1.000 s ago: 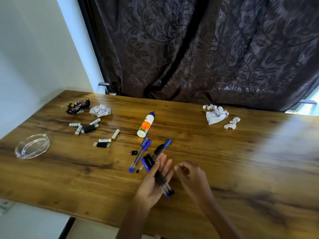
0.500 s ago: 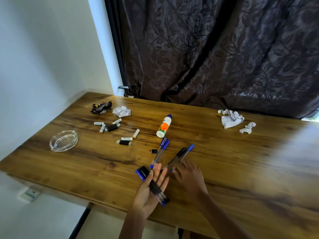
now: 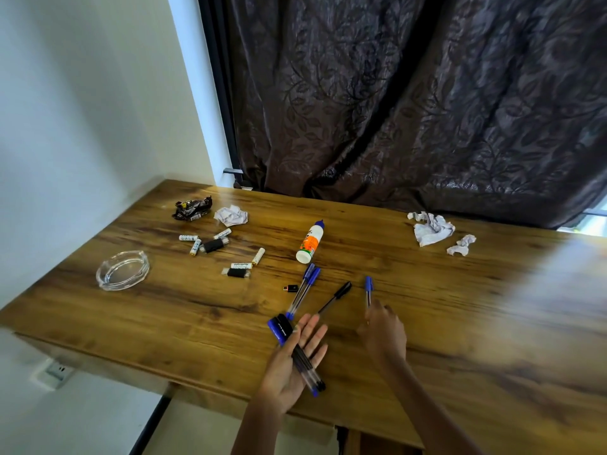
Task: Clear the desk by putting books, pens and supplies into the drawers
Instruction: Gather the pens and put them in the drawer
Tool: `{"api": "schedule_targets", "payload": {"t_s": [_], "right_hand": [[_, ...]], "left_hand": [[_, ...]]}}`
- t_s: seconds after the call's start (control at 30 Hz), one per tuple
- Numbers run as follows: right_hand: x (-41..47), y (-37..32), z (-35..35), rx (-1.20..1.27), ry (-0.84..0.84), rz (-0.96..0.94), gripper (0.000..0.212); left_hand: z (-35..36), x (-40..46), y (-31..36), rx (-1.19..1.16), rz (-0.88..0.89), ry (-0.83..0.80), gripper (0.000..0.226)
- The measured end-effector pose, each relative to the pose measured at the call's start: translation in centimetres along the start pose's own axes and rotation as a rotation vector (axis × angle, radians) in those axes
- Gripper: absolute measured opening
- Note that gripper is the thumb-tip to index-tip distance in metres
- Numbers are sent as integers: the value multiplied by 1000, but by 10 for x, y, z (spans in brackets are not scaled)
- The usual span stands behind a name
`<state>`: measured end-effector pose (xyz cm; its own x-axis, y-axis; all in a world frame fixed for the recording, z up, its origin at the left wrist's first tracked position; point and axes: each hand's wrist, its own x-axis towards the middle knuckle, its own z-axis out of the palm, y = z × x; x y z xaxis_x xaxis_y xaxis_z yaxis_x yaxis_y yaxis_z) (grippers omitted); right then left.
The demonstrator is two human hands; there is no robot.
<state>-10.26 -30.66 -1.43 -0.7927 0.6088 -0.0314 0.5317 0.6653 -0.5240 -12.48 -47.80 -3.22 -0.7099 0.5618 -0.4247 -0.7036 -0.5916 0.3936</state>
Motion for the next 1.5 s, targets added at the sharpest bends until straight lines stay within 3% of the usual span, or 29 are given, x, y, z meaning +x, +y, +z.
{"api": "schedule_targets", "payload": {"t_s": [0.07,0.17,0.3,0.4,0.6,0.73,0.83,0.97,1.1,1.2,1.33,1.5], "right_hand": [[-6,4,-8,154,0,-4,11],[-33,-3,-12,363,-28,-106,12],[-76,-21,2,312,-272,-249,12],[-82,-29,7,242,-336,-347,13],[-35,-41,4,288,-137,-245,9],[-1,-56,21,130,-127,-138,16],[7,-69,32,-47,-163,-85,30],[11,-76,30,-148,-176,-48,24],[10,-62,17,-149,-177,25,24],[5,-44,4,42,-187,81,16],[-25,-44,-10,358,-278,-9,13],[-65,-57,7,263,-422,-217,15]], "left_hand": [[-1,0,0,9,4,0,42],[-1,1,0,10,6,-18,44],[-2,1,2,15,-11,-18,44],[0,-1,6,49,-33,-6,40],[-6,2,10,-88,34,66,31],[-15,-2,17,-76,55,20,33],[-20,-3,19,-60,49,-19,46],[-24,-1,20,-37,59,-82,94],[-26,-1,18,-36,59,-140,96],[-24,-4,18,-32,62,-152,96],[-22,-4,19,-14,66,-164,94],[-26,-2,19,-36,45,-189,84]]}}
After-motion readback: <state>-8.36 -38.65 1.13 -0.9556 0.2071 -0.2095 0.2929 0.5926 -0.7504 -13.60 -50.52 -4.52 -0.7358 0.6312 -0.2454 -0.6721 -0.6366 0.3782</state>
